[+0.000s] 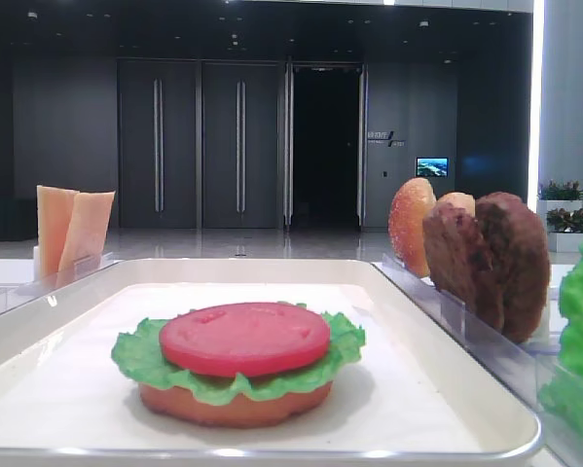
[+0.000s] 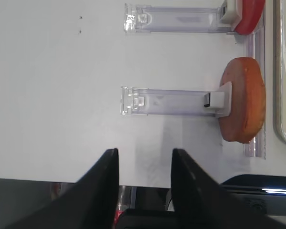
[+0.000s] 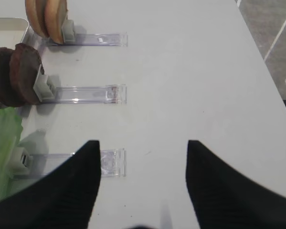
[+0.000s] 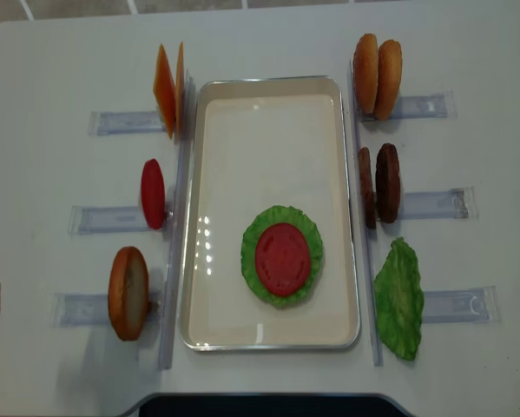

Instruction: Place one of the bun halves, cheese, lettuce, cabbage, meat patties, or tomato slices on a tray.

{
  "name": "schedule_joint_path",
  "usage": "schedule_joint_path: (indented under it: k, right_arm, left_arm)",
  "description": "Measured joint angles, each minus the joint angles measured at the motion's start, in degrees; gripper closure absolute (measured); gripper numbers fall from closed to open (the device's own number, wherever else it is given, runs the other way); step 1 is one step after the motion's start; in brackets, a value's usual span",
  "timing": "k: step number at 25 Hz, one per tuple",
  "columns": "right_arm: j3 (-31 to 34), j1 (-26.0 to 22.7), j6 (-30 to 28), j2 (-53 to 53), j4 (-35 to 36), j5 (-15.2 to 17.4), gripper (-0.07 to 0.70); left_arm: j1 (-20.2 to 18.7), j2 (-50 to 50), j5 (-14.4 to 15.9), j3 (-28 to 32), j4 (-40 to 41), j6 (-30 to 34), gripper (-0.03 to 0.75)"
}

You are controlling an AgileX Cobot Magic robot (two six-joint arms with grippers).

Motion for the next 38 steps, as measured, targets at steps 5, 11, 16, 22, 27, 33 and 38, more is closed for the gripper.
schedule_joint_path:
  k: [5,11,16,22,27,33,38]
  right_arm:
    - [0.0,0.0,0.0,0.0,0.0,0.0,0.222]
    - [0.0,0.0,0.0,0.0,0.0,0.0,0.222]
    - [0.0,0.0,0.0,0.0,0.0,0.0,0.222]
    - [0.0,0.0,0.0,0.0,0.0,0.0,0.222]
    - [0.0,0.0,0.0,0.0,0.0,0.0,0.222]
    - [0.0,0.0,0.0,0.0,0.0,0.0,0.222]
    - [0.0,0.0,0.0,0.0,0.0,0.0,0.222]
  left_arm:
    - [0.0,-7.95,0.05,3.31,-0.04,0.18,0.433]
    - [0.0,-16.8,-0.79,6.89,-0.19,1.03,0.433]
    - [0.0,-23.2,-3.19,8.32,-2.36,2.62,0.433]
    - [0.0,-28.82,-5.68,11.74,-4.09,3.64,0.433]
    - [0.0,-32.4,-6.45,13.54,-5.34,6.49,0.433]
    - [0.0,-36.82,-7.26,14.01,-6.04,7.5,0.433]
    - [0.0,-38.21,-7.26,14.01,-6.08,7.5,0.433]
